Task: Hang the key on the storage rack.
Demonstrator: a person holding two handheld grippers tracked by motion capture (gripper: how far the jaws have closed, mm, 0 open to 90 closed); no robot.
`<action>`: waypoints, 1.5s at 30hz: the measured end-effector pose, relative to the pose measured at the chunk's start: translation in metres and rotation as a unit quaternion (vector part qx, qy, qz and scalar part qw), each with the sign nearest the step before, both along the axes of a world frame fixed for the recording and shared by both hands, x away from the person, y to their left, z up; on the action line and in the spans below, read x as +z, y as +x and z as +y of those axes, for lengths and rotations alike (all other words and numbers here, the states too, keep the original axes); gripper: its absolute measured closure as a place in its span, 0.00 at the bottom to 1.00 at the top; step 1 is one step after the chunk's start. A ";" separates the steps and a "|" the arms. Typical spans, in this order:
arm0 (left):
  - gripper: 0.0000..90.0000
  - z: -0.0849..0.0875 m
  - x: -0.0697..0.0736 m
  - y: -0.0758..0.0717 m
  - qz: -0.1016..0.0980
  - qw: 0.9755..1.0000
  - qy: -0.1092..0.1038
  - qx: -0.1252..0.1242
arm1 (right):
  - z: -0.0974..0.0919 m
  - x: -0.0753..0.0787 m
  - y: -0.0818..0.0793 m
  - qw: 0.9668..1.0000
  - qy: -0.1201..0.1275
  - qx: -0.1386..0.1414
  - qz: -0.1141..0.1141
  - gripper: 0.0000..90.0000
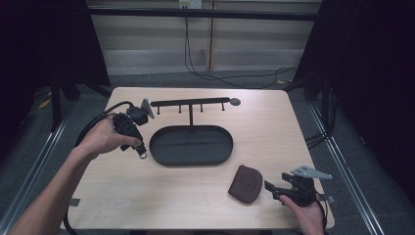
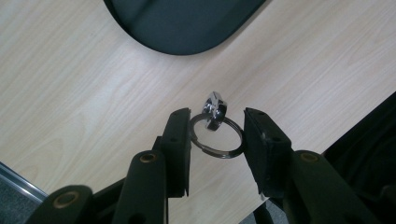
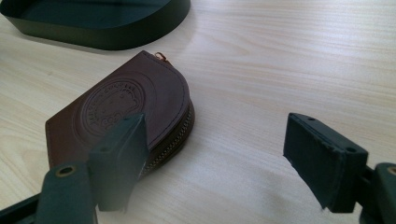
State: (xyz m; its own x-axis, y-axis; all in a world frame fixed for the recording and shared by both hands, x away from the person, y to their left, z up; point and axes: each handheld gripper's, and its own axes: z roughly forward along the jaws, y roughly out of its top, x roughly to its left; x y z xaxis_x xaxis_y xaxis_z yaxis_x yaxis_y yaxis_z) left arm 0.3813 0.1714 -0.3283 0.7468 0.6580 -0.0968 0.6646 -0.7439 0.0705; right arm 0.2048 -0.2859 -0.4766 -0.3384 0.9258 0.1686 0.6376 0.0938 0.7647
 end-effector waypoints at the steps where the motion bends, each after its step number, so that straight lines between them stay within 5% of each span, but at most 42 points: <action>1: 0.70 -0.001 0.001 0.001 -0.001 1.000 0.002 0.001 | 0.000 0.000 0.000 1.000 0.000 0.000 0.000 0.24; 24: 0.70 -0.020 0.026 0.041 -0.002 0.999 0.014 0.028 | 0.000 0.000 0.000 1.000 0.001 0.003 -0.002 0.24; 45: 0.70 -0.038 0.028 0.071 0.002 0.998 0.015 0.057 | -0.001 0.000 -0.001 1.000 0.007 0.005 -0.003 0.24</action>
